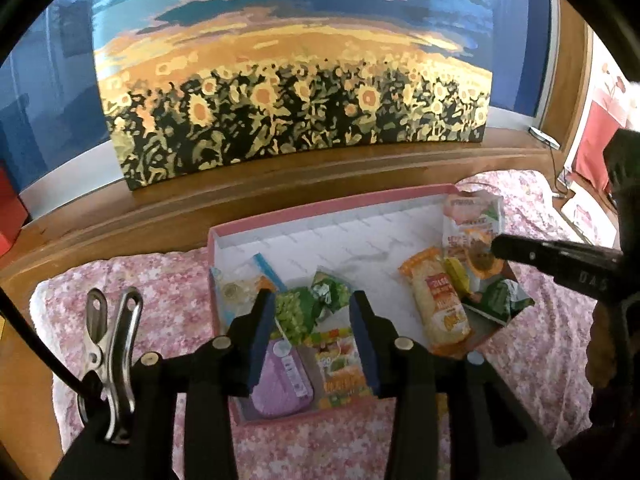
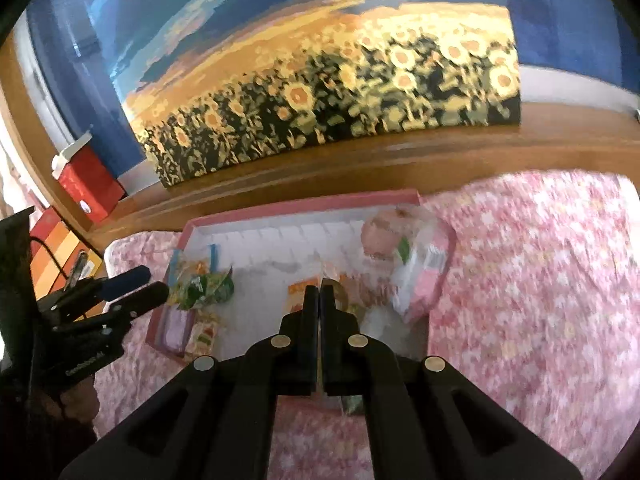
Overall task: Organize snacks
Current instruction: 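Carry the green packets and orange snack into the pink tray and release both, then withdraw both open tools toward the yellow jelly cup and clear packet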
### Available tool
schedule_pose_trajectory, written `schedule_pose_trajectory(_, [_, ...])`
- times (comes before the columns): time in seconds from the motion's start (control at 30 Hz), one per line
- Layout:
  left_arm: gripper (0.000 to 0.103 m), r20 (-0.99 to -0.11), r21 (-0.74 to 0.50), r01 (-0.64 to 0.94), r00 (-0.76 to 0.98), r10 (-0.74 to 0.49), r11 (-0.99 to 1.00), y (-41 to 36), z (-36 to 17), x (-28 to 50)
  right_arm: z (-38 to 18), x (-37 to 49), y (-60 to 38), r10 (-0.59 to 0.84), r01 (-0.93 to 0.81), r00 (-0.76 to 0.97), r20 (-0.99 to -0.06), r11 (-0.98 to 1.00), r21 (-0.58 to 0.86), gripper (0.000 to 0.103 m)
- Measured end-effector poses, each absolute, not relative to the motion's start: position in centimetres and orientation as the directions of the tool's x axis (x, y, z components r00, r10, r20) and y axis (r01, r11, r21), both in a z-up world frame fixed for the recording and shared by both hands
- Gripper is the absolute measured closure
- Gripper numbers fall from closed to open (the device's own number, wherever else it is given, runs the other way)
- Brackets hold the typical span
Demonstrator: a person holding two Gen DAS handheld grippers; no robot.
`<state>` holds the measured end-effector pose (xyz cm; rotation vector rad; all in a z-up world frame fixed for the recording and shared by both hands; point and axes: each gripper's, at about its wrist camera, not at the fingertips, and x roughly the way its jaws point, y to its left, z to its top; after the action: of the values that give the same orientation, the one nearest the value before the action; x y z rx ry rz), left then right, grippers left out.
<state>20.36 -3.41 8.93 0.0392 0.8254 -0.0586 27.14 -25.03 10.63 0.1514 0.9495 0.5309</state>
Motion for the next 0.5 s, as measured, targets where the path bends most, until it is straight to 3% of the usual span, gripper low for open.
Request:
schedule_pose_trajectory(0.07, [0.055, -0.73, 0.019, 0.06, 0.683, -0.027, 0.998, -3.4, 9.2, 19.7, 10.4, 26.6, -25.0, 0.488, -0.353, 0.449, -0.749, 0.866, 0.353, 0.096])
schedule_pose_trajectory(0.13, [0.054, -0.728, 0.018, 0.052, 0.685, -0.022, 0.999, -3.3, 9.4, 19.1, 9.9, 26.2, -24.8, 0.469, -0.349, 0.433, -0.77, 0.875, 0.336, 0.082])
schedule_pose_trajectory(0.5, [0.05, -0.717, 0.017, 0.047, 0.696, -0.021, 0.999, -3.9, 10.3, 16.0, 11.4, 24.2, -25.5, 0.482, -0.362, 0.454, -0.75, 0.868, 0.339, 0.08])
